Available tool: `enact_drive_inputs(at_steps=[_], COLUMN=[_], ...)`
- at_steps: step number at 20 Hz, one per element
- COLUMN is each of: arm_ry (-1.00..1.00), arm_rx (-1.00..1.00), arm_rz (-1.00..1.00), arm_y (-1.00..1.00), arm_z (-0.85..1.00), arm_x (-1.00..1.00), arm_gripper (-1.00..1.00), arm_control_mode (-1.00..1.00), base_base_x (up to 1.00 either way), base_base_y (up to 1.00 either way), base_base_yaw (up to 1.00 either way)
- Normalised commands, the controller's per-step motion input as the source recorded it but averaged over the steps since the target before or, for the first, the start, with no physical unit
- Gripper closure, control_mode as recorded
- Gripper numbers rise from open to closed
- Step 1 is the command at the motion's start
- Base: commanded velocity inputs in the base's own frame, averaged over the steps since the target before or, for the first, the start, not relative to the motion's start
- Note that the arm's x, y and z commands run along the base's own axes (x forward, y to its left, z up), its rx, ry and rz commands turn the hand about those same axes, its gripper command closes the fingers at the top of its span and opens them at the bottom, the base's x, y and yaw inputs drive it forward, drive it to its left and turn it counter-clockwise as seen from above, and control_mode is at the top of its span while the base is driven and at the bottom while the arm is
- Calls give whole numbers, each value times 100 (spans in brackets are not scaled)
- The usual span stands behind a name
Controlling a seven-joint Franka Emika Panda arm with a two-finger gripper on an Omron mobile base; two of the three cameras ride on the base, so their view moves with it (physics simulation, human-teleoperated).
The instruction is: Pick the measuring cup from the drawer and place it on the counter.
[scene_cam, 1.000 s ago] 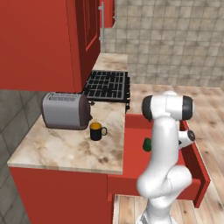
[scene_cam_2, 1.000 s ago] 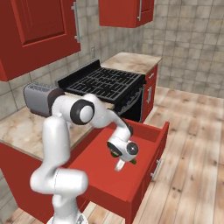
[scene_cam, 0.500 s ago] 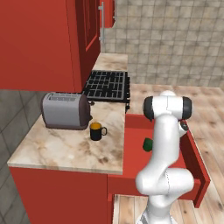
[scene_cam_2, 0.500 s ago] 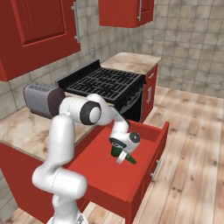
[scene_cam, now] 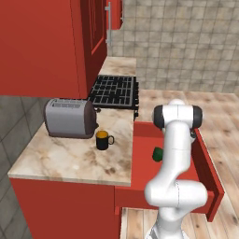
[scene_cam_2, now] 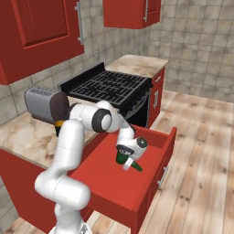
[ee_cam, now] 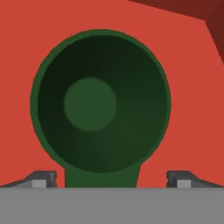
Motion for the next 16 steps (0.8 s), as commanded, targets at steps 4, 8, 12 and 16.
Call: enact_drive_inputs(at_steps=[4,8,12,16], arm_ry=[1,3,4,1], arm_rx=[-1,-4,-4,-1], arm_rz=[0,0,0,0], arm_y=[5,10,15,4], arm_z=[-42,-51,-47,-30], arm_x=[0,0,0,3], arm_gripper=[-100,-100,100,100], arm_control_mode=[-100,-100,-100,-100], base_base_x=[0,0,0,0], base_base_y=[0,0,0,0], base_base_yaw=[0,0,0,0])
